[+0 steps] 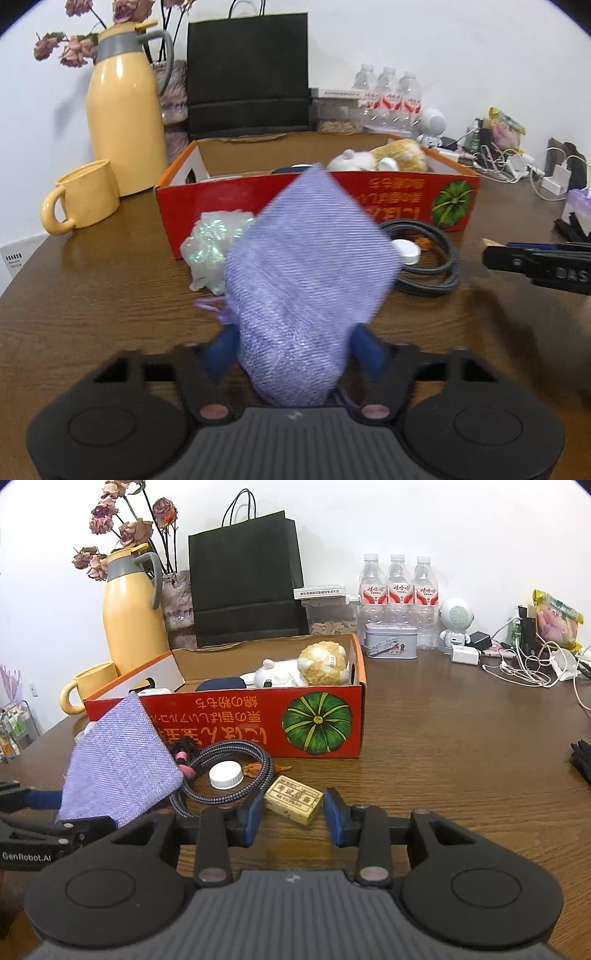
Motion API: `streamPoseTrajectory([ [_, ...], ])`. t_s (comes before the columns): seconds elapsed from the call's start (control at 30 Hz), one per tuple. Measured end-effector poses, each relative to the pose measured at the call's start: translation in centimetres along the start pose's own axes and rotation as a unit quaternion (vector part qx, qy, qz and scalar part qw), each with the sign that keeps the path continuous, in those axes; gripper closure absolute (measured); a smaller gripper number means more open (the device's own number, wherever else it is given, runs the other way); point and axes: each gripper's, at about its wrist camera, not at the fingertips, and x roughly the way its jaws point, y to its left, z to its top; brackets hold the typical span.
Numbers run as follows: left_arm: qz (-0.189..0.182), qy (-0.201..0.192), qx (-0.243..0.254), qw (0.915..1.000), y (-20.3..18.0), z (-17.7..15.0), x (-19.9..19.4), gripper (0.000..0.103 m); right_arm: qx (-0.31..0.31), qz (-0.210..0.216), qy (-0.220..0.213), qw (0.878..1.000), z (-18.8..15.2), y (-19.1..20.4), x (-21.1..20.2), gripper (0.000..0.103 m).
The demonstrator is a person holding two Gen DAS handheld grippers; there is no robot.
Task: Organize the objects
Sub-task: 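Grasp the small yellow block with the right tool while the left tool grasps the purple pouch, then carry the yellow block and purple pouch into the box and open both tools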
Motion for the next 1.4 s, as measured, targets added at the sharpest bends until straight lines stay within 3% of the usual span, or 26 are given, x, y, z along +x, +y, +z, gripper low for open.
streamPoseTrajectory([
  [0.03, 0.001, -0.002, 0.001, 1.0, -0.3, -0.2, -0.4, 0.076, 0.001, 0.001, 0.0, 1.0, 0.0, 0.0, -0.1, 0.066],
  [0.1, 0.001, -0.005, 0.005, 1.0, -1.0, -0.6, -1.0, 0.088, 0.002, 0.004, -0.003, 1.0, -0.1, -0.1, -0.2, 0.066],
  [0.33, 0.01, -0.026, -0.021, 0.9994, -0.6, -1.6, -3.4, 0.09, 0.002, 0.014, -0.008, 1.0, -0.3, -0.1, -0.7, 0.066],
  [0.73, 0.027, -0.074, -0.053, 0.9955, 1.9, 0.3, -6.8, 0.09, -0.024, 0.016, -0.034, 0.999, -0.4, 0.9, -1.6, 0.067],
  [1.17, 0.009, -0.101, -0.052, 0.9936, 1.6, 5.1, -4.9, 0.09, -0.068, 0.029, -0.077, 0.994, 3.2, 3.9, -1.7, 0.067],
  [1.4, 0.0, -0.089, -0.066, 0.9938, 2.4, 8.8, -1.6, 0.09, -0.077, 0.03, -0.089, 0.993, 6.3, 5.2, 0.6, 0.066],
])
